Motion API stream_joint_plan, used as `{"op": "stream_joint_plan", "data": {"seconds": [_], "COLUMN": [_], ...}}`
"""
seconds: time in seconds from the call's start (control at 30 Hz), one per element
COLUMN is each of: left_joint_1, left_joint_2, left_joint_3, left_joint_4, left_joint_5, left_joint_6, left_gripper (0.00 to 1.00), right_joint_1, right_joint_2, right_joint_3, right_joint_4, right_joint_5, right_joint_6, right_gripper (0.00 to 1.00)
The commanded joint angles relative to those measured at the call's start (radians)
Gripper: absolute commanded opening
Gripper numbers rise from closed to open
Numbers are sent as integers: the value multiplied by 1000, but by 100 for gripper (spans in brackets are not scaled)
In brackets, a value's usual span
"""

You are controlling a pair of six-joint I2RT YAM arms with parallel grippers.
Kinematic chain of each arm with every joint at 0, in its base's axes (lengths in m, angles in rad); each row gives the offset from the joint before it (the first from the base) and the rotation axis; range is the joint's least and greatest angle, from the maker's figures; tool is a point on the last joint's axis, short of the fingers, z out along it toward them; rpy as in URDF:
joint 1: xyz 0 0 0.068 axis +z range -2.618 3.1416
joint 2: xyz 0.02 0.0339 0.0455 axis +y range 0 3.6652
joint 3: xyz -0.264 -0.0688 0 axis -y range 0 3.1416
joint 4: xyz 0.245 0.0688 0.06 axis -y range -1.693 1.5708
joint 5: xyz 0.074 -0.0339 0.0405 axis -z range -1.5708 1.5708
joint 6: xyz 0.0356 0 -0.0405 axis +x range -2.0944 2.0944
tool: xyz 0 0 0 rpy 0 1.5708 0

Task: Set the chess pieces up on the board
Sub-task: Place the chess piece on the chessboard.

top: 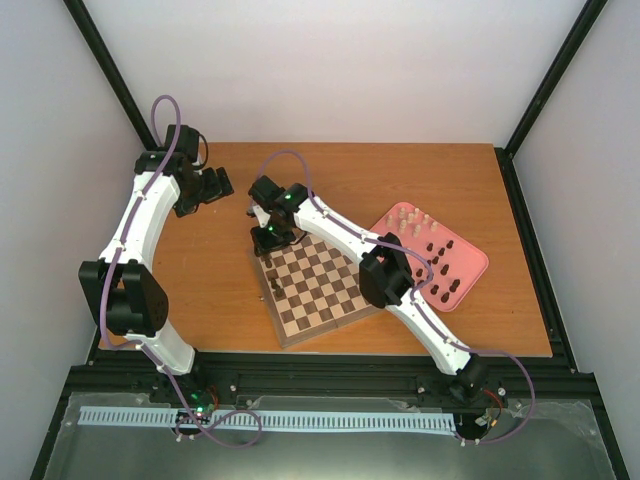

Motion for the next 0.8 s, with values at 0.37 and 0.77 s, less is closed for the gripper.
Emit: {"op": "stream_joint_plan", "data": {"seconds": [0.37, 0.77], "left_joint_1": [-4, -3], "left_joint_2": [1, -1], "left_joint_3": [25, 23], "left_joint_4": [-1, -1], "left_joint_5": [-11, -11], "left_joint_6": [4, 5], "left_gripper": [100, 100], "right_joint_1": [9, -3], "right_joint_2": [23, 6], "right_joint_3": [29, 26], "right_joint_4": [9, -8], "right_joint_5": [-47, 22], "right_joint_6": [-11, 2], "right_gripper": [33, 62]}}
